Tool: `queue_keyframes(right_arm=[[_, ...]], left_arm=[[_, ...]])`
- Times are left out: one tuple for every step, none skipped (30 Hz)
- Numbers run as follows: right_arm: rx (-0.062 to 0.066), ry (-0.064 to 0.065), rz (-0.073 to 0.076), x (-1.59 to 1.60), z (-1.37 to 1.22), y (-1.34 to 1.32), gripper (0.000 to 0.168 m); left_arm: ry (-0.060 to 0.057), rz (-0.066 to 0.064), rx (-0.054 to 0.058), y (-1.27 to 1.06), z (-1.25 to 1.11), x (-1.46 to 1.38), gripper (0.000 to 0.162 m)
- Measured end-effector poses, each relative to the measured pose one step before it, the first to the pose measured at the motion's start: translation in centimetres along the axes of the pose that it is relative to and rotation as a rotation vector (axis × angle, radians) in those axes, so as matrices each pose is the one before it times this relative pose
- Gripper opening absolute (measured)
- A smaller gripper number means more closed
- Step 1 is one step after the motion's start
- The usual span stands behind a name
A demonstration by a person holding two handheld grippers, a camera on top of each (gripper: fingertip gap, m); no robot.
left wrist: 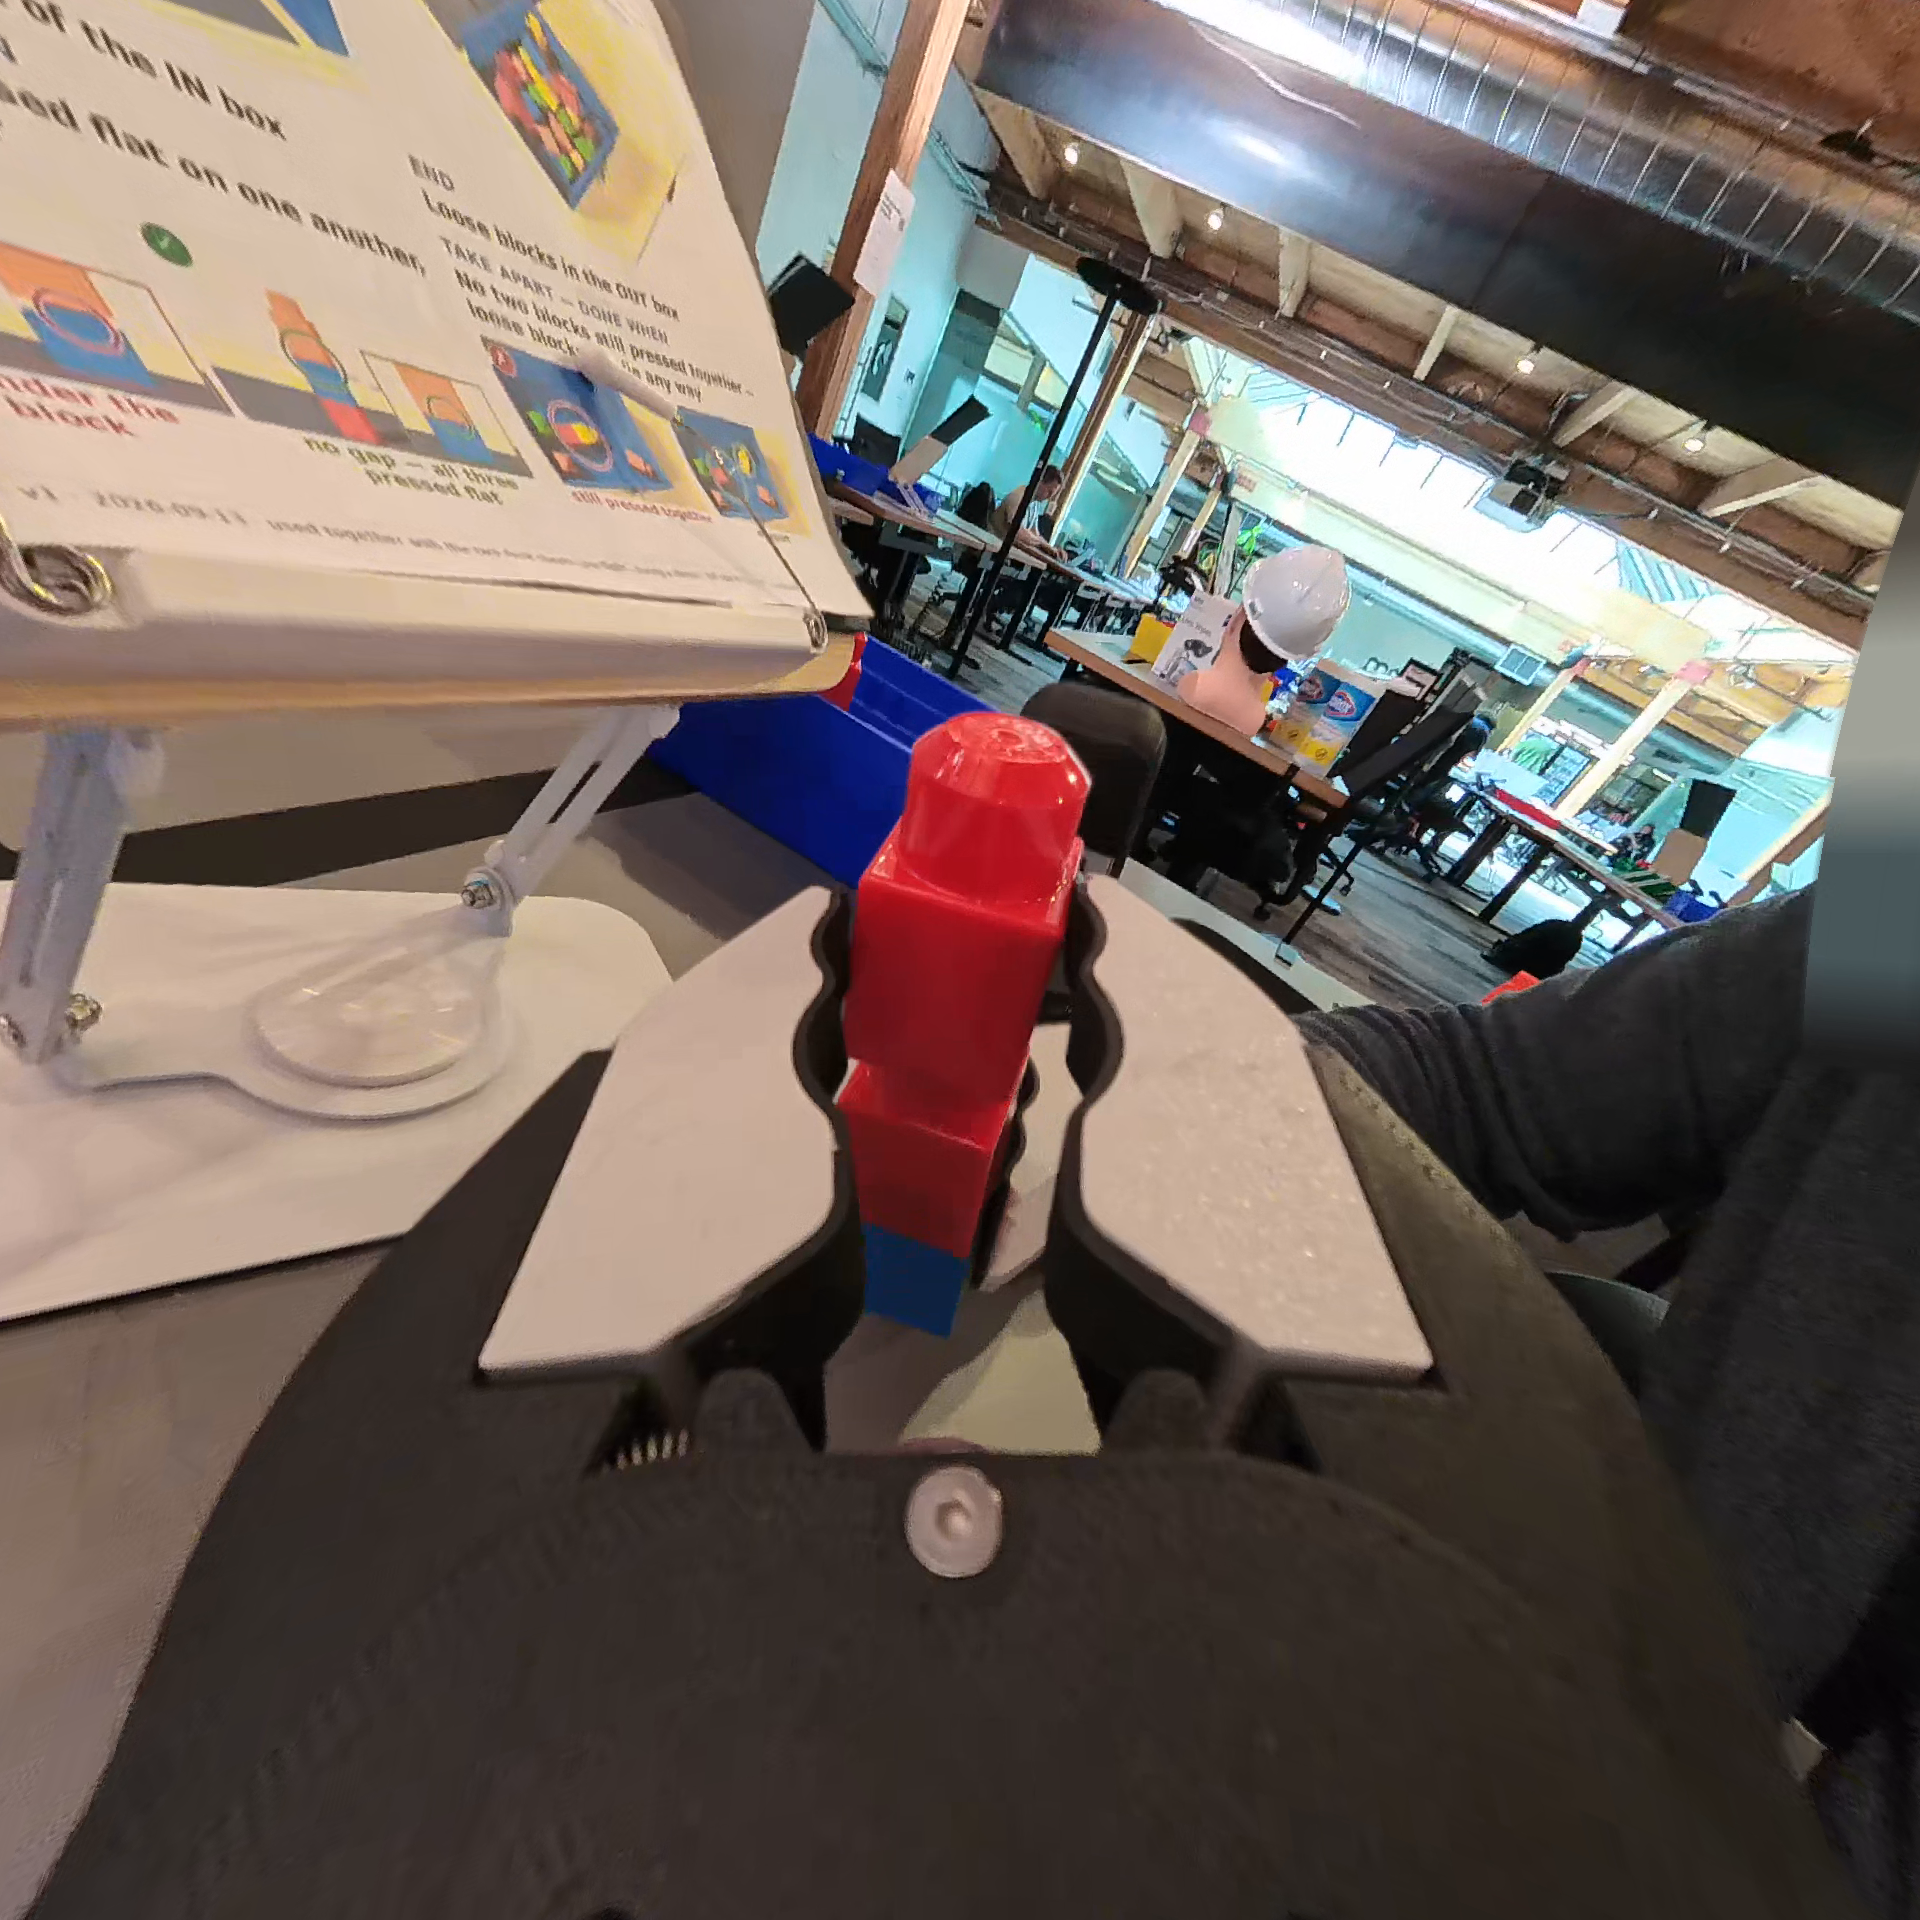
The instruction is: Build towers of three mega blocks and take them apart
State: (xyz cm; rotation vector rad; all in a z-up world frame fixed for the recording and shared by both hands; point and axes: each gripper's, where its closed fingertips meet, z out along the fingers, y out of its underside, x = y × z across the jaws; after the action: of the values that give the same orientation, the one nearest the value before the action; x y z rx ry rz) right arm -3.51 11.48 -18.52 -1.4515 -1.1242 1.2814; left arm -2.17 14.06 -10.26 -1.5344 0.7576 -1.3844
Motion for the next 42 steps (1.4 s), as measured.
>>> queue_keyframes(right_arm=[[0.0000, 0.0018, 0.0000, 0.023, 0.000, 0.000, 0.036], [-0.0027, 0.0004, 0.0007, 0.009, 0.001, 0.032, 0.036], [-0.0005, 0.0006, -0.0031, -0.022, 0.023, 0.005, 0.036], [-0.0019, 0.0029, -0.0044, -0.003, 0.022, 0.026, 0.036], [-0.0031, 0.0031, -0.0015, 0.019, 0.016, 0.043, 0.036], [-0.0036, -0.0020, -0.0034, -0.057, 0.030, 0.042, 0.036], [-0.0061, -0.0013, -0.0070, -0.095, 0.048, 0.074, 0.036], [-0.0047, 0.0015, -0.0062, -0.043, 0.060, 0.061, 0.036], [-0.0047, -0.0024, -0.0055, -0.087, 0.040, 0.060, 0.036], [-0.0074, -0.0004, -0.0072, -0.081, 0.059, 0.095, 0.036], [-0.0081, 0.0020, -0.0080, -0.055, 0.074, 0.102, 0.036], [-0.0033, -0.0006, -0.0028, -0.040, 0.034, 0.044, 0.036], [0.0030, -0.0040, 0.0022, -0.024, -0.036, -0.038, 0.035], [0.0117, -0.0037, 0.0041, 0.003, -0.113, -0.139, 0.036], [0.0122, -0.0035, 0.0062, 0.023, -0.138, -0.140, 0.035], [0.0037, -0.0041, 0.0085, 0.043, -0.056, -0.047, 0.035], [-0.0029, -0.0027, 0.0042, 0.016, 0.023, 0.039, 0.035], [0.0008, 0.0007, -0.0024, -0.025, -0.006, -0.010, 0.035], [0.0048, -0.0005, -0.0004, -0.009, -0.046, -0.052, 0.035], [0.0029, -0.0044, 0.0030, -0.015, -0.037, -0.033, 0.035], [0.0033, -0.0036, 0.0034, -0.008, -0.044, -0.038, 0.035], [0.0008, -0.0012, 0.0030, 0.014, -0.023, -0.017, 0.035], [0.0005, -0.0014, 0.0032, 0.010, -0.004, -0.006, 0.035], [0.0038, -0.0032, 0.0039, 0.004, -0.040, -0.048, 0.035], [0.0074, -0.0037, 0.0044, -0.003, -0.054, -0.082, 0.035], [0.0039, -0.0036, 0.0068, 0.028, -0.059, -0.049, 0.035], [0.0020, -0.0014, 0.0004, -0.010, -0.016, -0.026, 0.035], [0.0005, -0.0006, -0.0018, -0.026, -0.017, -0.009, 0.035], [0.0017, -0.0005, 0.0028, 0.015, -0.026, -0.019, 0.035], [0.0022, -0.0010, 0.0044, 0.038, -0.022, -0.024, 0.035], [-0.0005, 0.0002, 0.0016, 0.020, -0.003, -0.001, 0.035], [-0.0018, 0.0009, -0.0019, -0.014, 0.016, 0.031, 0.035], [-0.0009, -0.0016, -0.0015, -0.033, 0.013, 0.005, 0.035], [-0.0018, -0.0030, -0.0006, -0.036, 0.007, 0.022, 0.035], [-0.0023, -0.0002, -0.0016, -0.024, 0.023, 0.023, 0.035], [-0.0031, -0.0009, -0.0022, -0.036, 0.028, 0.045, 0.035], [-0.0023, -0.0018, -0.0004, -0.022, 0.023, 0.027, 0.035], [0.0002, -0.0046, 0.0002, -0.051, -0.008, -0.005, 0.035], [0.0020, -0.0045, 0.0002, -0.049, -0.016, -0.026, 0.035], [0.0023, -0.0018, 0.0021, 0.003, -0.023, -0.026, 0.035], [0.0028, -0.0017, 0.0058, 0.039, -0.039, -0.035, 0.035], [0.0059, -0.0028, 0.0049, 0.021, -0.067, -0.070, 0.035]], left_arm=[[-0.0046, -0.0030, -0.0206, 0.449, 0.125, -0.097, 0.039], [-0.0034, 0.0013, -0.0112, 0.320, 0.117, -0.063, 0.039], [0.0046, -0.0037, 0.0108, -0.043, -0.031, 0.061, 0.039], [0.0007, -0.0120, 0.0021, 0.023, -0.028, -0.030, 0.039], [-0.0100, -0.0007, -0.0003, 0.047, -0.059, -0.125, 0.038], [0.0010, 0.0123, -0.0018, 0.078, -0.031, 0.088, 0.038], [0.0040, 0.0096, -0.0008, 0.089, -0.002, 0.128, 0.038], [0.0006, 0.0002, 0.0051, 0.056, 0.013, 0.057, 0.038], [0.0045, 0.0014, 0.0105, 0.065, 0.081, 0.106, 0.038], [0.0115, -0.0005, 0.0094, 0.152, 0.125, 0.148, 0.038], [0.0091, -0.0070, 0.0135, 0.105, 0.117, 0.059, 0.038], [0.0072, -0.0001, 0.0136, 0.041, 0.061, 0.045, 0.037], [0.0041, 0.0100, 0.0124, -0.020, -0.006, 0.044, 0.037], [0.0062, 0.0061, 0.0137, -0.110, -0.051, 0.052, 0.037], [0.0063, -0.0032, 0.0144, -0.117, -0.058, -0.017, 0.037], [0.0006, -0.0081, 0.0121, -0.048, -0.040, -0.143, 0.037], [0.0008, -0.0035, 0.0078, 0.016, -0.012, -0.098, 0.037], [0.0032, 0.0048, 0.0058, 0.014, 0.016, 0.041, 0.037], [0.0023, 0.0082, 0.0098, -0.044, 0.014, 0.079, 0.037], [0.0033, 0.0087, 0.0147, -0.030, 0.049, 0.091, 0.037], [0.0041, 0.0118, 0.0205, -0.023, 0.037, 0.069, 0.037], [0.0013, -0.0035, 0.0203, -0.027, 0.031, -0.075, 0.037], [0.0034, -0.0157, 0.0145, -0.025, 0.017, -0.114, 0.036], [0.0076, 0.0012, 0.0139, -0.028, 0.008, 0.008, 0.036], [0.0053, 0.0079, 0.0092, 0.029, 0.058, 0.020, 0.036], [-0.0005, 0.0153, -0.0076, 0.321, 0.212, 0.042, 0.037], [-0.0030, 0.0204, 0.0186, -0.002, 0.197, 0.085, 0.037], [-0.0009, 0.0095, 0.0113, 0.005, 0.139, 0.037, 0.037], [-0.0043, -0.0024, 0.0044, 0.004, 0.050, -0.097, 0.037], [0.0021, -0.0020, 0.0004, -0.007, 0.007, -0.053, 0.037], [0.0019, 0.0051, -0.0050, 0.026, -0.025, -0.062, 0.037], [0.0035, 0.0072, -0.0125, 0.049, -0.030, 0.001, 0.037], [0.0039, 0.0040, -0.0154, 0.028, -0.046, 0.047, 0.037], [0.0066, 0.0002, -0.0140, 0.058, -0.049, 0.070, 0.037], [0.0072, -0.0053, -0.0088, 0.026, -0.105, 0.010, 0.037], [0.0119, -0.0072, -0.0041, 0.060, -0.137, 0.031, 0.036], [0.0075, -0.0012, -0.0055, 0.045, -0.176, -0.019, 0.036], [0.0086, 0.0035, -0.0096, 0.055, -0.161, 0.048, 0.036], [0.0121, 0.0017, -0.0144, 0.059, -0.168, 0.078, 0.036], [0.0054, 0.0037, -0.0123, 0.047, -0.189, -0.023, 0.036], [0.0002, 0.0017, -0.0061, 0.051, -0.164, -0.105, 0.036], [0.0050, -0.0065, -0.0005, 0.014, -0.137, -0.060, 0.036]])
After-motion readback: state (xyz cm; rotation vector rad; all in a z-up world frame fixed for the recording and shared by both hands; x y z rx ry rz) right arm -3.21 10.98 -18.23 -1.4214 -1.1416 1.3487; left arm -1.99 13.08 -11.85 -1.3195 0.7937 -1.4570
